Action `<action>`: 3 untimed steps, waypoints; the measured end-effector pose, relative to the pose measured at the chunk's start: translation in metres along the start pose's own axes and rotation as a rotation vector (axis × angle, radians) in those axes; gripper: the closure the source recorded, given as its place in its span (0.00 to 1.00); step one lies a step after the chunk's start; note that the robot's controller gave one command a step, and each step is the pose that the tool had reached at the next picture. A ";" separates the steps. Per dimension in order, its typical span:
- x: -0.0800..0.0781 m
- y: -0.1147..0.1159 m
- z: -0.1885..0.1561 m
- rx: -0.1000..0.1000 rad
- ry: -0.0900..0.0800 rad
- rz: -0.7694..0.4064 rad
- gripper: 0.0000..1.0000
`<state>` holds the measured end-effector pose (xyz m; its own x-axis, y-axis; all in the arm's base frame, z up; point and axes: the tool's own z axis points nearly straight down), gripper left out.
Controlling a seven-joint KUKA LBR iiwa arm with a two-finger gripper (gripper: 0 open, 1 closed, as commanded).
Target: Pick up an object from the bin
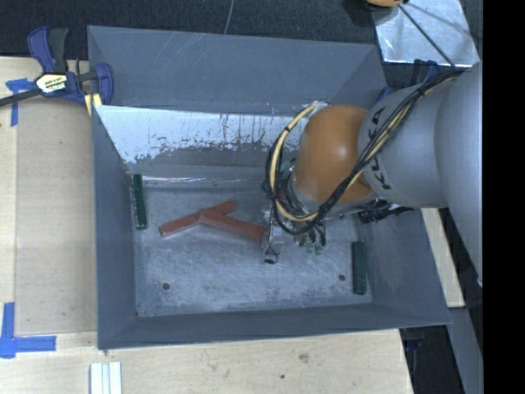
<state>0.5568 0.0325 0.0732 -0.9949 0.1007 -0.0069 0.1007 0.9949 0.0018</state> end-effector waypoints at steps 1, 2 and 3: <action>-0.001 0.000 0.000 0.001 -0.002 0.000 1.00; 0.003 0.018 -0.148 0.000 0.001 0.011 1.00; 0.003 0.018 -0.147 0.001 0.004 0.011 1.00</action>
Offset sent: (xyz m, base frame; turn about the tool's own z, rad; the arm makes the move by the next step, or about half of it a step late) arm -0.0036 0.0181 0.1466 0.0131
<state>0.5541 0.0505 0.2203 -0.9938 0.1114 -0.0033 0.1114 0.9938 0.0007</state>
